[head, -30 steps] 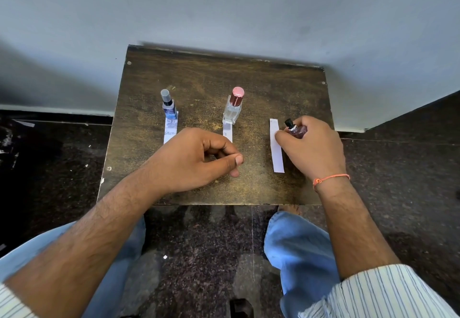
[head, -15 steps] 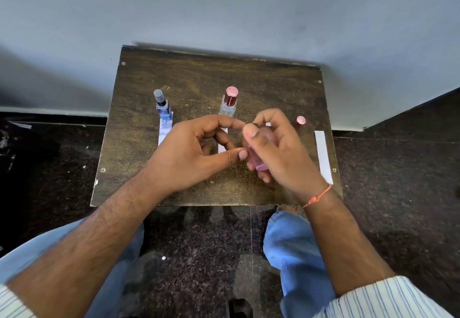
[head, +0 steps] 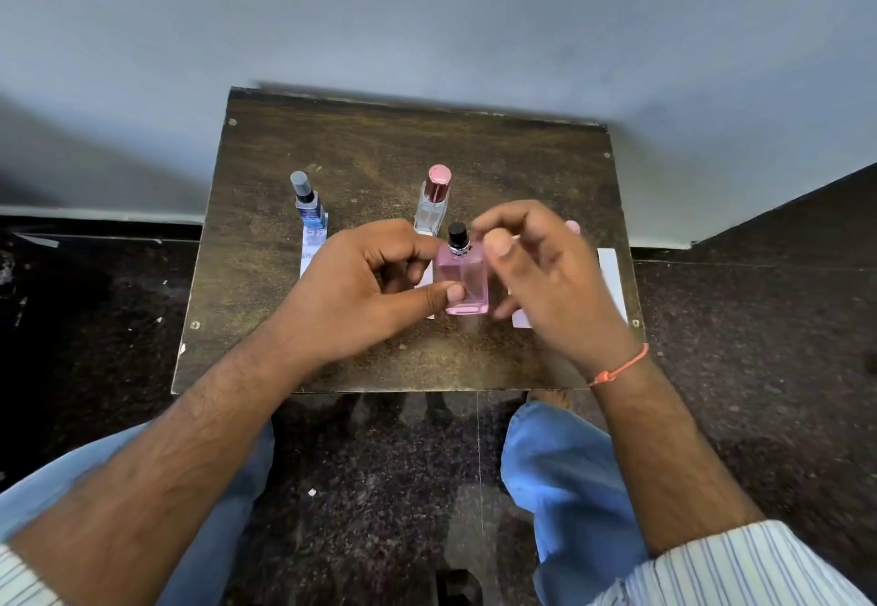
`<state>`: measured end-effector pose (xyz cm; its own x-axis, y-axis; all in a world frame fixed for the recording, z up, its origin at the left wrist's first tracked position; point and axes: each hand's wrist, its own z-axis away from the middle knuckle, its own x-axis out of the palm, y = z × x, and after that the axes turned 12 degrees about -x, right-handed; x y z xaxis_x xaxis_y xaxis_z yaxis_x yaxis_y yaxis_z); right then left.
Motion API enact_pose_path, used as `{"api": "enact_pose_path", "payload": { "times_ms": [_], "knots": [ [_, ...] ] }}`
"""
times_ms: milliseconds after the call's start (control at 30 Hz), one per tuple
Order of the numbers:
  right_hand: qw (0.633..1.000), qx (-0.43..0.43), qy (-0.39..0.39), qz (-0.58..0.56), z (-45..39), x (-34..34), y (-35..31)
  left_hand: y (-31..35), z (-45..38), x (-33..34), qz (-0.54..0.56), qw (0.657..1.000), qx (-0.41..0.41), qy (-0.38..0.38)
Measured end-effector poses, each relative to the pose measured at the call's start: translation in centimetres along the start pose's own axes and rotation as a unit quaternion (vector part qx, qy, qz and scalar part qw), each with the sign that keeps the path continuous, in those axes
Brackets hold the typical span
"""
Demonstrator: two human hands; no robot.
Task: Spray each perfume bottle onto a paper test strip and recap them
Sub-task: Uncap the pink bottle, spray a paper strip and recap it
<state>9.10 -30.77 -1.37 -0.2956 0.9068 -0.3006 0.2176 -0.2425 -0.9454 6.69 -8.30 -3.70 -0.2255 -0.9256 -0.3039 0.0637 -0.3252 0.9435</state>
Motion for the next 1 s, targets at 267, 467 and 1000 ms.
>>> {"api": "enact_pose_path", "payload": {
  "times_ms": [267,467,1000],
  "knots": [
    [0.906,0.02,0.135,0.4,-0.3,-5.4,4.7,-0.9,0.2,0.1,-0.022,0.999,-0.033,-0.007],
    [0.901,0.015,0.099,0.423,-0.5,-4.4,4.2,-0.9,0.5,-0.6,-0.04,0.998,-0.036,-0.013],
    [0.986,0.03,0.16,-0.021,-1.0,-3.5,3.0,-0.7,0.8,-1.6,-0.1,0.994,-0.048,0.017]
  ]
}}
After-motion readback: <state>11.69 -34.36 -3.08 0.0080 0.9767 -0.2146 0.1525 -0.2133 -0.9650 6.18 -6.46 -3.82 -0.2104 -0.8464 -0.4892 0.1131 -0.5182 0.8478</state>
